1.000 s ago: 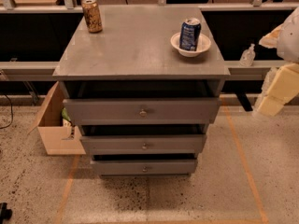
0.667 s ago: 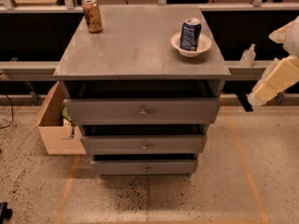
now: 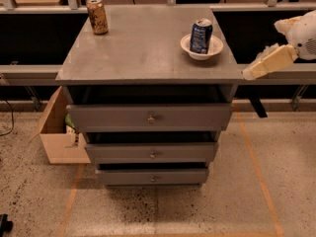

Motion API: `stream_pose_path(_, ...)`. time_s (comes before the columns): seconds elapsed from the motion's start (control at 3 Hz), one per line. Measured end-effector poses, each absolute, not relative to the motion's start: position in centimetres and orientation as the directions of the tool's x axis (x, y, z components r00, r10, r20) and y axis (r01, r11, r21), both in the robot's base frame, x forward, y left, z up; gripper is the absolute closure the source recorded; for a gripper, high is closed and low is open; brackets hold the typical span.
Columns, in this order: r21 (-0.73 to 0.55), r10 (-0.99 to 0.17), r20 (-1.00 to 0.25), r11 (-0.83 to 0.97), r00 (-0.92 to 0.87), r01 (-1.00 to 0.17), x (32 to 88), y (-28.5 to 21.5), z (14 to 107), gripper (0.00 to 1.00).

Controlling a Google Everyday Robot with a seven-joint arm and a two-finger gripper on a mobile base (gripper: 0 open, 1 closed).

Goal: Pick pepsi can from paper bowl and place on counter

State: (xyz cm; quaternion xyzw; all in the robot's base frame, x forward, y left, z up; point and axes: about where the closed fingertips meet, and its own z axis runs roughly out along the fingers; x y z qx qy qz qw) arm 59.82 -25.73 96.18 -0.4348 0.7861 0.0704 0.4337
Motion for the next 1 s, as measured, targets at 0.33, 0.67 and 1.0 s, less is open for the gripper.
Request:
stream_pose_path(0.33, -0.213, -0.522, -0.829, 0.624, -0.199, -0.752, 64.5, -24.7, 94.8, 0.00)
stream_pose_path(0.67, -0.157, -0.438, -0.878, 0.645, -0.193, -0.748, 69.1, -23.8, 93.1, 0.00)
stream_pose_path(1.0, -0.109, -0.353, -0.915, 0.683, -0.195, -0.722, 73.4, -23.4, 92.7, 0.00)
